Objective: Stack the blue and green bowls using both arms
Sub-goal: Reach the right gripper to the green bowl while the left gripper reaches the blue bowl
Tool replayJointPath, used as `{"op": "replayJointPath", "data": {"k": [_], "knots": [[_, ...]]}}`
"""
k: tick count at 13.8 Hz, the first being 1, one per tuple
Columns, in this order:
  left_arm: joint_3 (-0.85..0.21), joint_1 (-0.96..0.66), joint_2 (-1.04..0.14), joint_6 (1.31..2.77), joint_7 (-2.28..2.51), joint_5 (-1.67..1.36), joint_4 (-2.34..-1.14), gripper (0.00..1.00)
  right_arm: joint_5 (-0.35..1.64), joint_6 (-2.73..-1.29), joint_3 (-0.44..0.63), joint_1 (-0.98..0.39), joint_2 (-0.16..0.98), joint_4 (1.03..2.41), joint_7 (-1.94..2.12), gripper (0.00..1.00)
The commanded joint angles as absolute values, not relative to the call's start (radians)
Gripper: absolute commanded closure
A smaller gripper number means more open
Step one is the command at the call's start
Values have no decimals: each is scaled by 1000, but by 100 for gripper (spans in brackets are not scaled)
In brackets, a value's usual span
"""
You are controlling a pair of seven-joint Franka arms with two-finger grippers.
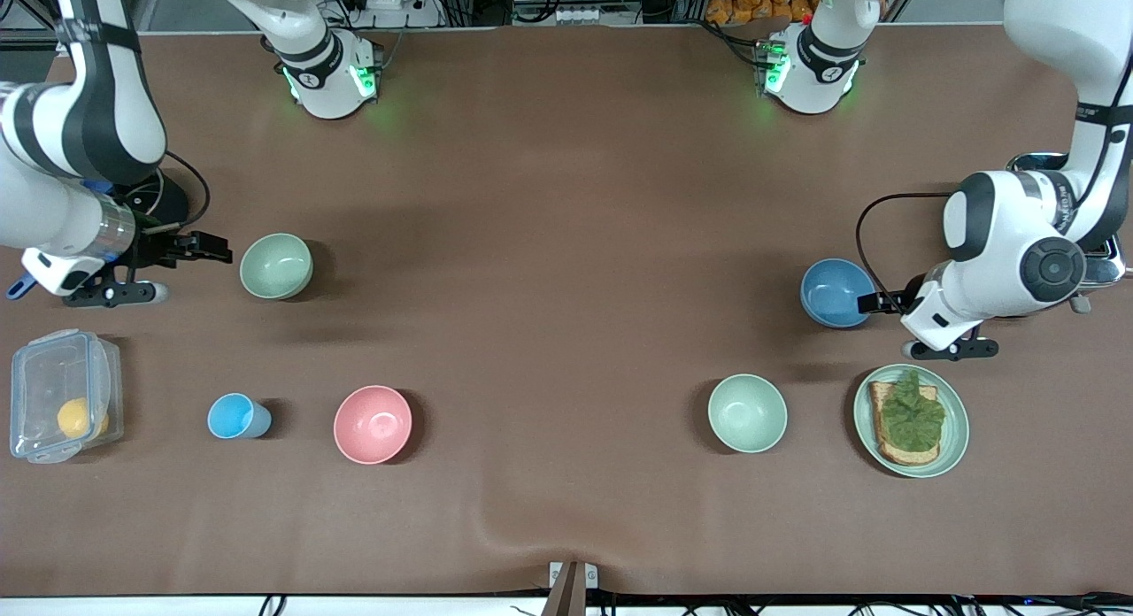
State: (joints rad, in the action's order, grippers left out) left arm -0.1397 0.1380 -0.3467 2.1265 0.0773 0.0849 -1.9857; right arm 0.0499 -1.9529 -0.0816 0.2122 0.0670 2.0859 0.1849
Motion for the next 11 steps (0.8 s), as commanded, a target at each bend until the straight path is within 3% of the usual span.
{"op": "replayJointPath", "data": {"k": [1, 6, 9, 11], "knots": [[-147, 144, -350, 2145, 71, 109, -2014, 0, 90, -2073, -98, 262, 23, 2236, 225, 0], [-146, 147, -373, 2152, 71, 109, -2036, 0, 94, -2363, -98, 319, 70, 2414, 399, 0], [-147, 163, -391, 2154, 67, 124, -2036, 12, 107, -2417, -98, 342, 142, 2422, 399, 0], [-147, 161, -402, 2161, 67, 124, -2036, 19, 126, -2445, -98, 353, 184, 2424, 399, 6]]}}
